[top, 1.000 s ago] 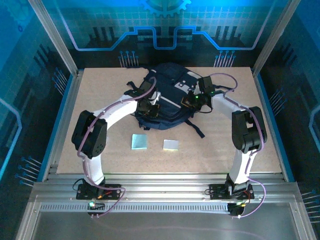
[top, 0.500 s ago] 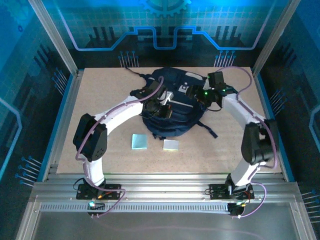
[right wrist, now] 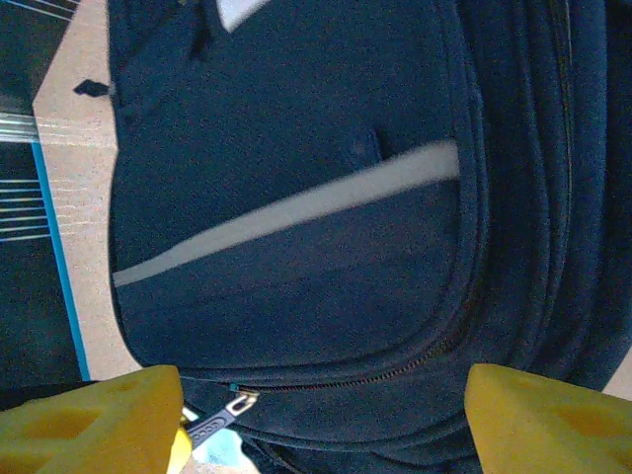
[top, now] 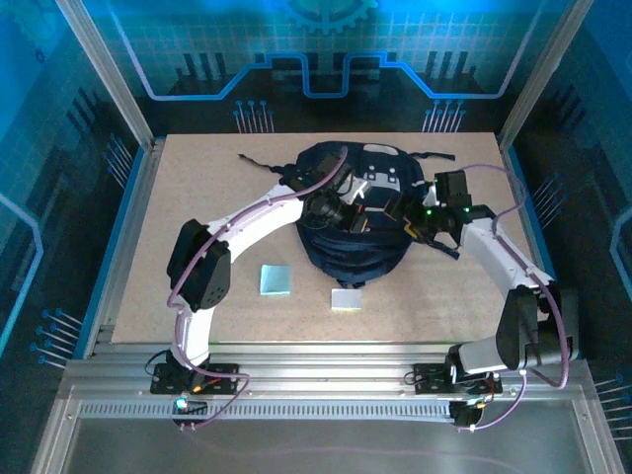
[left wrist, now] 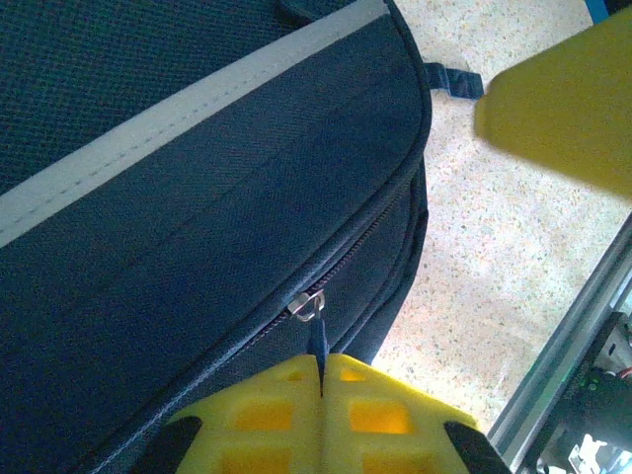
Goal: Pack the student bag
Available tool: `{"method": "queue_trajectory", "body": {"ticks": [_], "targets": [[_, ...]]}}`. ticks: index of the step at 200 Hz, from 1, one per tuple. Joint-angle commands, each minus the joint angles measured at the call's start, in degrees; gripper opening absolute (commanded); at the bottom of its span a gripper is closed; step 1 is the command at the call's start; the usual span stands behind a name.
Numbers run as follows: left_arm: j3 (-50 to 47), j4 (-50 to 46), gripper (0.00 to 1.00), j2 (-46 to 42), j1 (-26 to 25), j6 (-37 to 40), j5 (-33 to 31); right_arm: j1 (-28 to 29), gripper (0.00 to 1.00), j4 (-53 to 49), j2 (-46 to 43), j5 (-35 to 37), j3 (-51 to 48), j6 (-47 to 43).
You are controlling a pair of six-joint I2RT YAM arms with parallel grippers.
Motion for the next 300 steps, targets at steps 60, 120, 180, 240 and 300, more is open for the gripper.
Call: {"method": "queue_trajectory", "body": {"ticks": [60, 120, 180, 240, 300], "targets": [[-4.3, 4.7, 0.0, -0.8, -0.7, -2.6, 1.6, 3.2, 0.54, 16.7, 6.6, 3.2, -5.4, 12.9], [-14.6, 11.7, 0.0, -4.3, 0.9, -5.4, -6.3, 2.3, 0.0, 22.7, 4.8, 8.1, -8.3, 13.3], [-25.8, 19.3, 0.0, -11.4, 5.6, -1.8, -15.6, 0.9, 0.0, 19.7, 2.4, 9.9, -7.0, 10.4], [-29.2, 17.8, 0.0, -16.0, 13.3, 0.0, -23.0, -0.7, 0.0, 18.9, 2.9, 10.8, -6.9, 8.5], [-32.4, 19.3, 0.0, -17.3, 15.4, -0.6, -21.7, -1.7, 0.0, 18.8, 4.5, 10.8, -3.4, 6.2]]}}
